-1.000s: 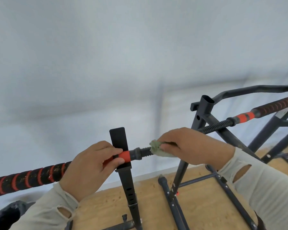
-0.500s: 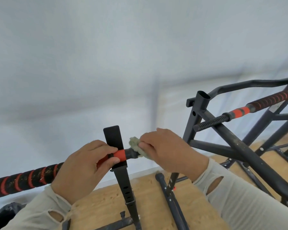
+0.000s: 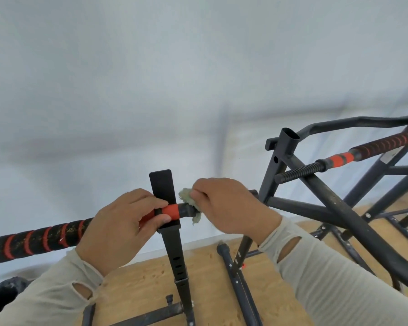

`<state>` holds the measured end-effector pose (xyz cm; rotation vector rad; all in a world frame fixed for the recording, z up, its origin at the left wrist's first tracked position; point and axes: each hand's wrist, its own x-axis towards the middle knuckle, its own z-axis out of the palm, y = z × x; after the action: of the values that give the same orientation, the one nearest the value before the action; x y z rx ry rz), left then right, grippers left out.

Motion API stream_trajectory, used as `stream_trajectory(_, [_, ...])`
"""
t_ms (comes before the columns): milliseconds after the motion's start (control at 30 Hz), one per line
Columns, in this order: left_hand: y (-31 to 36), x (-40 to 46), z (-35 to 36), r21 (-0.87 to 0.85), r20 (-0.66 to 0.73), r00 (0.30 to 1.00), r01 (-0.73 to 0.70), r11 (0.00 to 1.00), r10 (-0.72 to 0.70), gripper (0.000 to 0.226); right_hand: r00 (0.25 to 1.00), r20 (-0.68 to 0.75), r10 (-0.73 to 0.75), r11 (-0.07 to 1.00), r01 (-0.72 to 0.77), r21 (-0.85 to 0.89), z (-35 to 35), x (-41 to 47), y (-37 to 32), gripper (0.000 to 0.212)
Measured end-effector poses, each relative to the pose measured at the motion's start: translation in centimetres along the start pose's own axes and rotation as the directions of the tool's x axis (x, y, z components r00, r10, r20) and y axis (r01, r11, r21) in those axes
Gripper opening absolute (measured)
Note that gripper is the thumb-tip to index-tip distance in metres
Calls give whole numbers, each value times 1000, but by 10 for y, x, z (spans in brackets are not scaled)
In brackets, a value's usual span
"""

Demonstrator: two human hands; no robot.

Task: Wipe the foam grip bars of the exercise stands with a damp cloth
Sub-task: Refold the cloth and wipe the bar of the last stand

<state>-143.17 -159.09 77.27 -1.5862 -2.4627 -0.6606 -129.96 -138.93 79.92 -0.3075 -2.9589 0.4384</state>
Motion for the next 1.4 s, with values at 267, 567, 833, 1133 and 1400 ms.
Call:
stream_trajectory(267, [-1,-2,2,19,13,1000,-1,1000,1,40,973,120,200,962,-171,-213,-56,-22,66,39])
stream_trajectory(567, [-10,-4,-4,18,148,984,-105,994,102,45,997,-24,77,997,-78,-5,-18,-20,37,35])
stream_trajectory(833, [-17,-2,-5,26,177,974,-147,989,141,44,991,-90,-96,995,93,-37,2,-20,24,32])
stream_trajectory(1133, [-14,-9,-3,60,85,985,-158,986,152,32,994,-112,-19,988,1,-158,-18,-30,51,34])
stream_trajectory(1400, [-17,-7,0,151,56,983,-182,972,175,39,958,-227,-173,984,157,-90,25,-23,14,30])
